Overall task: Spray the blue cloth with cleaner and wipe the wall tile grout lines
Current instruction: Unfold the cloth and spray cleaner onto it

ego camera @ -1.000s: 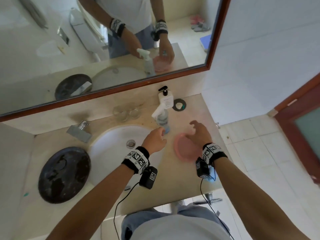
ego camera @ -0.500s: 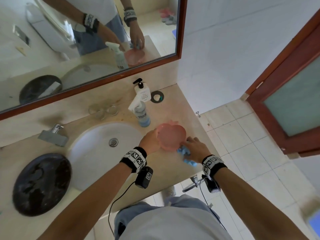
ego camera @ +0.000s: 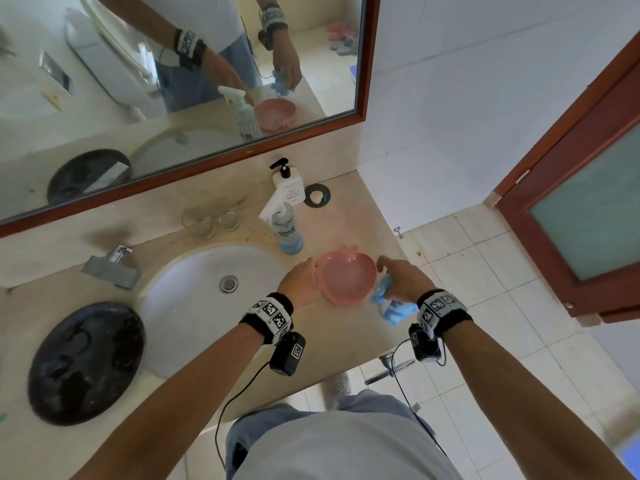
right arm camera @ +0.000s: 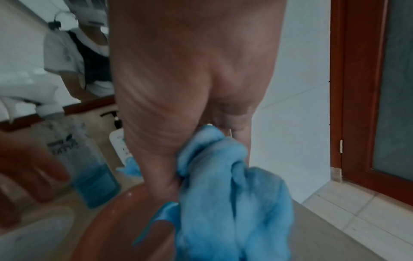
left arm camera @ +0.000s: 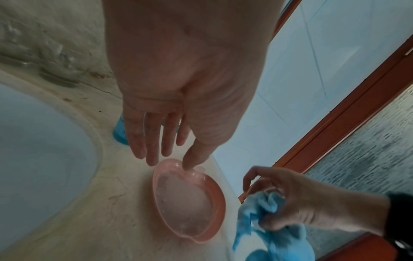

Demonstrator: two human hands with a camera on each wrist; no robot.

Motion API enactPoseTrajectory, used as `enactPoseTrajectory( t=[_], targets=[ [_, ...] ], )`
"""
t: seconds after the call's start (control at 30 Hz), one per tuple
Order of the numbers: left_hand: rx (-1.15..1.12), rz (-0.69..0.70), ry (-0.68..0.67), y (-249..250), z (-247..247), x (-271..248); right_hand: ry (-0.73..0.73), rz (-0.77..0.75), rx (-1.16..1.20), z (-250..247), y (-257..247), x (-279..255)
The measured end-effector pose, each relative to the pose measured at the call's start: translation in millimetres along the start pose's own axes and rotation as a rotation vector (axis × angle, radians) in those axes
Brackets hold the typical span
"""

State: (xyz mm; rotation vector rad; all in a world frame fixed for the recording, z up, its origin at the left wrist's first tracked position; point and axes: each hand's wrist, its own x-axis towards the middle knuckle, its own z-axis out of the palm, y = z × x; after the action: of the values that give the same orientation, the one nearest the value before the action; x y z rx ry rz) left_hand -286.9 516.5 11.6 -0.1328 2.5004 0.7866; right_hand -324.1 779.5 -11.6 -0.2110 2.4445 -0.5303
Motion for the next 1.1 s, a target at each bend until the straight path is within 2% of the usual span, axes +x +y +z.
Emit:
enactPoseTrajectory(
  t=[0.23,0.37,0.47,0.7,0.87,1.1],
  targets=[
    [-0.003,-0.016,0.012,0.0,-2.9,1.2,0.091,-0.048,0.178,-36.6,-46.0,22.5],
    [-0.006,-0.048,0.019,-7.1,-8.4,0.0,0.151,-0.059,0.286,-29.9,-75.2,32.9],
    [0.003,-0.076,0.026,-14.4,-11.9,-0.9,0.112,-0.046,0.318,-12.9,-84.1,33.1],
    [0.012,-0.104,0.039,-27.7,-17.4,-0.8,0.082,-0.048,-0.039,35.0,-76.8,48.7],
    [0.026,-0.107,0.022,-29.5,-15.7,0.0,0.138,-0.113,-0.146,46.9,-76.1,54.8],
    [0.025,-0.096,0.013,-28.3,-14.6,1.3,0.162,-0.079,-0.129,44.5,-76.7,56.1]
  ],
)
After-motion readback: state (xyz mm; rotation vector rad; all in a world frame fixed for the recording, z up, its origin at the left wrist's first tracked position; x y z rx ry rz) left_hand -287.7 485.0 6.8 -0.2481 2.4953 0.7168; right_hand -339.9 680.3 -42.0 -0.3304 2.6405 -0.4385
